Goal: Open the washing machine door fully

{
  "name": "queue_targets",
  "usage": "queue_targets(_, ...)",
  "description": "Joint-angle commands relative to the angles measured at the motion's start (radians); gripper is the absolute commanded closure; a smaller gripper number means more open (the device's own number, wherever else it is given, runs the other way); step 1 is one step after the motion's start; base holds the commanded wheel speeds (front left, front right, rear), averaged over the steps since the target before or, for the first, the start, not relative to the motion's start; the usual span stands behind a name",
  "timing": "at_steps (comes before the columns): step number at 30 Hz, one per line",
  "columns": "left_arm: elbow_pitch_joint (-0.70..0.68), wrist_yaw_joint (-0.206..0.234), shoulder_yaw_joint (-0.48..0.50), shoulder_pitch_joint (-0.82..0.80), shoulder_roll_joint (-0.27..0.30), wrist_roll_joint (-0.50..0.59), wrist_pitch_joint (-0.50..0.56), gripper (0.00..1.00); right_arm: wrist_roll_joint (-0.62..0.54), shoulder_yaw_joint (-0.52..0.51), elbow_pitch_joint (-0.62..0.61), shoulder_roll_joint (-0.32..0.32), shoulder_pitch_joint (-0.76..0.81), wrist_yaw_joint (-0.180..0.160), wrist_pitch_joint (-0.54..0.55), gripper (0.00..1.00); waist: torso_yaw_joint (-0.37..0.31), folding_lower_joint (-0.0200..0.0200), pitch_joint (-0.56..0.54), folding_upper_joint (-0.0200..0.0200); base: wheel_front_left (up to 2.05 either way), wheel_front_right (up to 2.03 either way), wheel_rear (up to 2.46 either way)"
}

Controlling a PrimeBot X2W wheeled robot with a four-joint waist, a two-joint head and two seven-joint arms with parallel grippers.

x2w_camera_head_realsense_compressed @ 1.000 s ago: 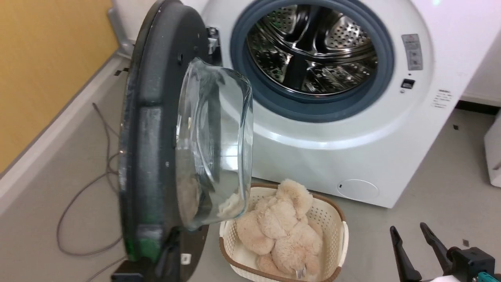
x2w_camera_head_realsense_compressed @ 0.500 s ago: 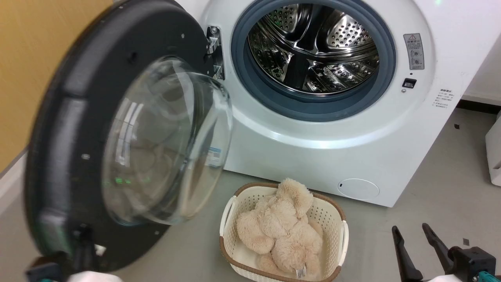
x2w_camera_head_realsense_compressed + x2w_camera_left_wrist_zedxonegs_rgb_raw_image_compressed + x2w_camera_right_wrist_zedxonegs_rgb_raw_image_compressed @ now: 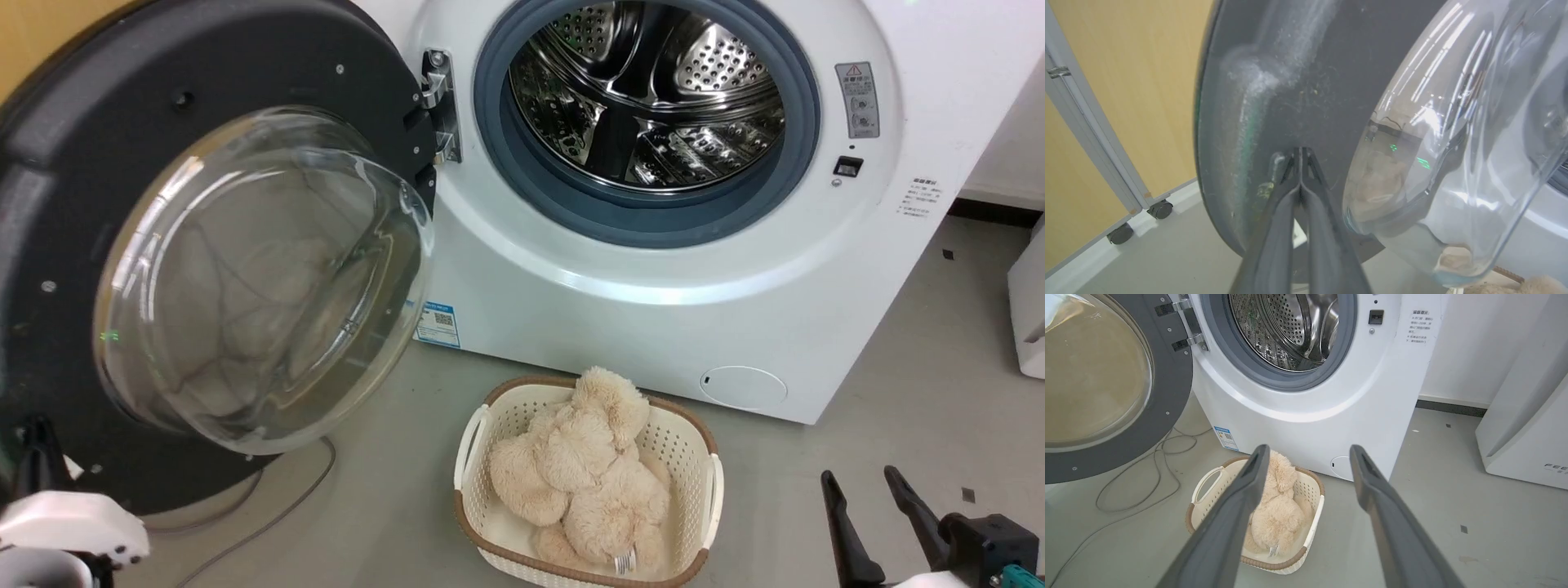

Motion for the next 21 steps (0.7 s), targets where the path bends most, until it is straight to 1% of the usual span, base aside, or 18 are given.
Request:
queue_targets(1, 0.044, -0.009, 0.008, -0.026, 0.011, -0.005, -0.016, 1.00, 0.001, 0.003, 0.001, 0.003, -0.003, 0.001, 0.002, 0.00, -0.005, -0.0001, 0.001, 0.0000, 0.00, 0.00, 0.00)
queue_targets(2, 0.044, -0.009, 0.008, -0.026, 0.011, -0.005, -0.016, 1.00, 0.001, 0.003, 0.001, 0.003, -0.003, 0.001, 0.002, 0.00, -0.005, -0.0001, 0.001, 0.0000, 0.00, 0.00, 0.00)
queue_targets(6, 0.128, -0.026, 0.018, -0.051, 0.009, -0.008, -0.046, 1.00, 0.001, 0.005, 0.001, 0.003, -0.004, 0.001, 0.002, 0.00, -0.020, -0.0001, 0.001, 0.0000, 0.00, 0.00, 0.00)
queue_targets(10, 0.141, -0.030, 0.031, -0.022, -0.025, -0.009, -0.063, 1.00, 0.006, 0.006, 0.005, 0.003, -0.002, 0.001, -0.001, 0.00, -0.037, -0.0001, -0.005, 0.0000, 0.00, 0.00, 0.00)
queue_targets(14, 0.082, -0.019, 0.047, 0.054, -0.078, 0.001, -0.068, 1.00, 0.010, 0.013, 0.011, 0.003, 0.000, 0.001, -0.005, 0.00, -0.051, -0.0001, -0.014, 0.0000, 0.00, 0.00, 0.00)
queue_targets(18, -0.035, -0.004, 0.054, 0.152, -0.145, 0.026, -0.069, 1.00, 0.011, 0.014, 0.013, 0.003, 0.002, 0.001, -0.008, 0.00, -0.057, -0.0001, -0.021, 0.0000, 0.00, 0.00, 0.00)
queue_targets(20, -0.093, 0.002, 0.048, 0.199, -0.180, 0.041, -0.069, 0.63, 0.011, 0.013, 0.013, 0.003, 0.002, 0.001, -0.009, 0.00, -0.057, -0.0001, -0.024, 0.0000, 0.00, 0.00, 0.00)
queue_targets(21, -0.118, 0.005, 0.041, 0.221, -0.195, 0.050, -0.069, 0.33, 0.011, 0.013, 0.013, 0.003, 0.001, 0.001, -0.009, 0.00, -0.056, -0.0001, -0.025, 0.0000, 0.00, 0.00, 0.00)
